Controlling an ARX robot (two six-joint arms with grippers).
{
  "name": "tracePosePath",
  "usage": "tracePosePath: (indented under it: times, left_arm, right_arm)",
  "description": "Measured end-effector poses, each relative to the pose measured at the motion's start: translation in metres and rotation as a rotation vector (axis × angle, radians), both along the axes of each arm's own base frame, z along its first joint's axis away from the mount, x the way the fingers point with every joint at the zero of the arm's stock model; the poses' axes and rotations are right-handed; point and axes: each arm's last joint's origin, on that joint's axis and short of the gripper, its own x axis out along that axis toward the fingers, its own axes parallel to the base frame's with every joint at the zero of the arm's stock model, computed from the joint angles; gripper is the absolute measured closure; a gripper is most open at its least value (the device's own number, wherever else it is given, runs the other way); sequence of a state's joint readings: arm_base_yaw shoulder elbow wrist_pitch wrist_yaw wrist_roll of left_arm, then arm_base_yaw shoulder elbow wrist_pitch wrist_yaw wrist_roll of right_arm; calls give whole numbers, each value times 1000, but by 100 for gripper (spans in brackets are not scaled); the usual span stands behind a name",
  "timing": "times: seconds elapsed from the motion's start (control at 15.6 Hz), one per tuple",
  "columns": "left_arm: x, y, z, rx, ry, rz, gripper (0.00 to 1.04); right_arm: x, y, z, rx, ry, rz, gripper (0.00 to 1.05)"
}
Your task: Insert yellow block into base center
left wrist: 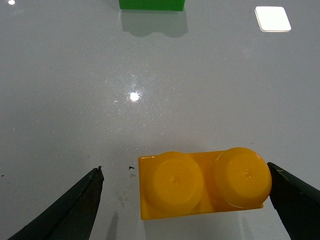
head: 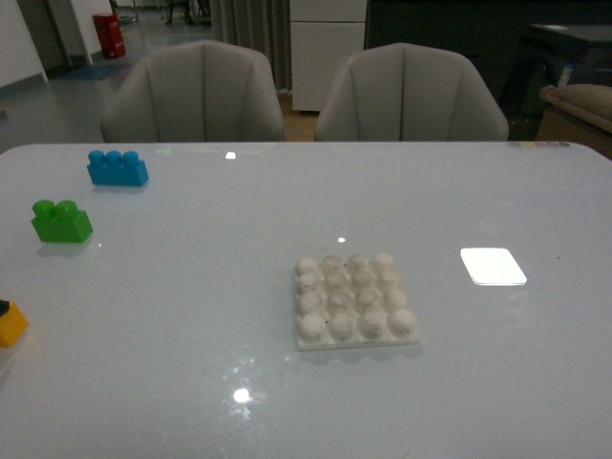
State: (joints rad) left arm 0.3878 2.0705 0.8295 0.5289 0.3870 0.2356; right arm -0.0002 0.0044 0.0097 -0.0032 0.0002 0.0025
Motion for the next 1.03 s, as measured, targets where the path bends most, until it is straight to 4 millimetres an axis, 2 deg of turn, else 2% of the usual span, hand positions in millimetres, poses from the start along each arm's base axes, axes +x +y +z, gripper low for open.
tracePosePath:
  times: [0.26,0.39,0.51,0.64,0.77,0.84,1.03]
  left_arm:
    - [3,-4,0,1,-15,0,7]
    - [3,-5,0,-1,-7,5,30]
    - [4,-5,1,9,-20,8,45]
    - [-1,-12,4,8,-15,2,45]
    - [-9,-29,16,10,-19,-11,46]
    - [-11,-42,29,18,-49,-19,46]
    - [-19,-96,64,20,-138,-58,46]
  right_arm:
    - [0,0,0,0,0,0,6]
    - [0,0,0,0,0,0,6]
    - [0,0,0,0,0,0,6]
    - [0,0,0,0,0,0,6]
    - [0,0,0,0,0,0,6]
    - [0,0,0,0,0,0,6]
    - [0,0,0,0,0,0,6]
